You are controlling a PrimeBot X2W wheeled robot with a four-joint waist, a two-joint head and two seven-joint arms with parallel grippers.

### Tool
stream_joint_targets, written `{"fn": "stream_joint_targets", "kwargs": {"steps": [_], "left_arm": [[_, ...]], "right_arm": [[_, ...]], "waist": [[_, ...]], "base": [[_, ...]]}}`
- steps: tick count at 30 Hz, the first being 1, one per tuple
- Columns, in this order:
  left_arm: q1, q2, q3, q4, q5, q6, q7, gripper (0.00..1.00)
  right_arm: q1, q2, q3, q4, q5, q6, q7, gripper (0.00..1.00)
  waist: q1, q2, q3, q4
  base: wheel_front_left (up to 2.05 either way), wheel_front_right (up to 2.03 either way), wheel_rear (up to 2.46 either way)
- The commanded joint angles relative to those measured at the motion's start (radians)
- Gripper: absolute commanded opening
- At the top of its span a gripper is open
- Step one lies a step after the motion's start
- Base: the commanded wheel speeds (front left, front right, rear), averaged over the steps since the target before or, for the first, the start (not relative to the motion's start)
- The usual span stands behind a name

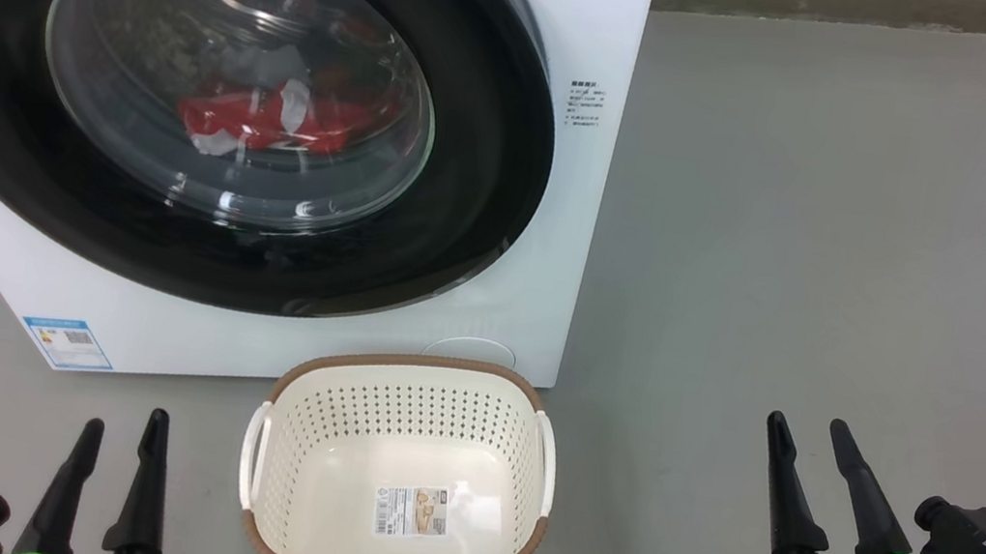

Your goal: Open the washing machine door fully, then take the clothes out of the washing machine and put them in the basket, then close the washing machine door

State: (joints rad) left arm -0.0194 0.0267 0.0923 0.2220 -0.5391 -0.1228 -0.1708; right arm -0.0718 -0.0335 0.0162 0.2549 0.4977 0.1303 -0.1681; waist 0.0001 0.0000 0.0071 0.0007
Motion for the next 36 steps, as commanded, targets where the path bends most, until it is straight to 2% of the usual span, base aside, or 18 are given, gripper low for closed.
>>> {"fn": "stream_joint_targets", "kwargs": {"steps": [1,24,36], "left_arm": [[-0.014,0.020,0.029,-0.034,0.040,-0.003,-0.015,1.00],[-0.011,0.023,0.052,-0.062,0.313,-0.006,-0.086,1.00],[-0.015,0.023,0.058,-0.061,0.328,-0.007,-0.091,1.00]], "right_arm": [[-0.055,-0.012,0.023,-0.031,-0.034,0.000,-0.019,1.00],[-0.074,-0.016,0.046,-0.042,-0.295,0.000,-0.089,1.00],[-0.079,-0.017,0.043,-0.026,-0.267,0.000,-0.094,1.00]], "waist": [[-0.0001,0.0000,0.002,0.001],[-0.0001,0.0000,0.009,-0.005],[-0.0001,0.0000,0.011,-0.012]], "base": [[0.00,0.00,0.00],[0.00,0.00,0.00],[0.00,0.00,0.00]]}}
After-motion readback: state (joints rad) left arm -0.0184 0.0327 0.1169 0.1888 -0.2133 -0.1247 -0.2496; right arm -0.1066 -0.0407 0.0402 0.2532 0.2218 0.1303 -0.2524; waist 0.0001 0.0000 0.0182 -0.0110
